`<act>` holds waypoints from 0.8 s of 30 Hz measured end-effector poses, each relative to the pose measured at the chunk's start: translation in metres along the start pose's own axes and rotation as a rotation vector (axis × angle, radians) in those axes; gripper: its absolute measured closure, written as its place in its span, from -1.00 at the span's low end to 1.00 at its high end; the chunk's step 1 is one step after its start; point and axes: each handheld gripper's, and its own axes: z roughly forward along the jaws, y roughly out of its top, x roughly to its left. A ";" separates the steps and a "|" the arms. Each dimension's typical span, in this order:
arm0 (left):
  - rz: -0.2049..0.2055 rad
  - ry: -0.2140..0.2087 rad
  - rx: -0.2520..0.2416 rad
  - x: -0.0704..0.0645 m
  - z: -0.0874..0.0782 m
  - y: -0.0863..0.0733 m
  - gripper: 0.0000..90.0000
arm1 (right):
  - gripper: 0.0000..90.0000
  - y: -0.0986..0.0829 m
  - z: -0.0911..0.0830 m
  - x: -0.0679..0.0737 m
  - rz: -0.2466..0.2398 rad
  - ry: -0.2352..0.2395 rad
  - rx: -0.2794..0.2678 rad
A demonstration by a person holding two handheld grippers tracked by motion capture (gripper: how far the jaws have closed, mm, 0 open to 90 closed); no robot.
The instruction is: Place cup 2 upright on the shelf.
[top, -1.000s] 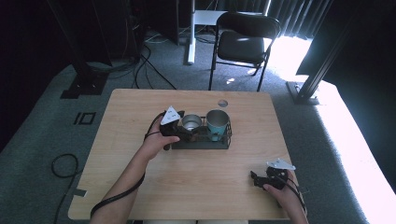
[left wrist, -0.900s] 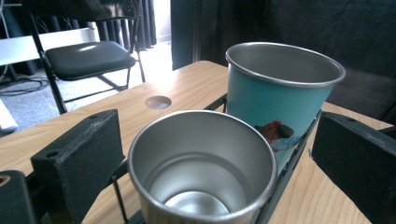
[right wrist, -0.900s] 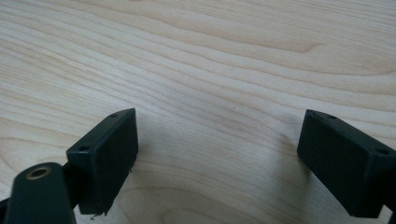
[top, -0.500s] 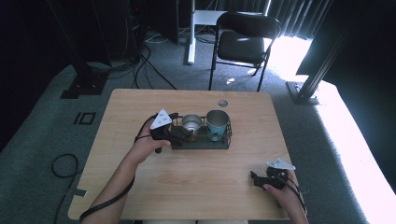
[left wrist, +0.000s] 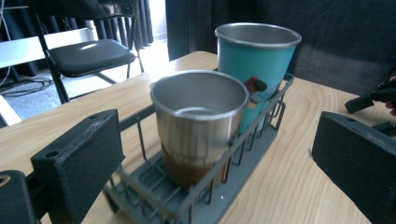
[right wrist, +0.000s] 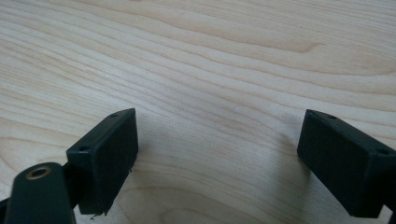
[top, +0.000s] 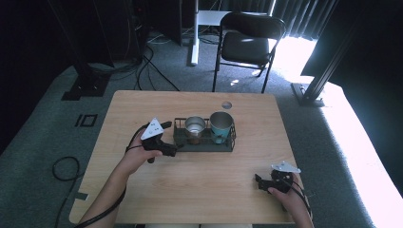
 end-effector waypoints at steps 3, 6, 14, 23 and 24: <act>0.001 0.004 0.005 0.001 -0.005 -0.005 -0.94 | -0.73 0.000 0.000 0.000 0.000 0.000 0.000; -0.001 0.010 0.018 0.001 -0.013 -0.014 -0.94 | -0.73 0.000 0.000 0.000 0.000 0.000 0.000; 0.005 0.006 0.054 -0.001 -0.025 -0.034 -0.94 | -0.73 0.000 0.000 0.000 -0.001 0.000 0.000; 0.022 -0.007 0.101 -0.004 -0.033 -0.048 -0.94 | -0.73 0.000 0.000 0.000 0.000 0.000 0.000; 0.030 -0.006 0.106 -0.005 -0.034 -0.049 -0.94 | -0.73 0.000 0.000 0.000 -0.001 0.000 0.000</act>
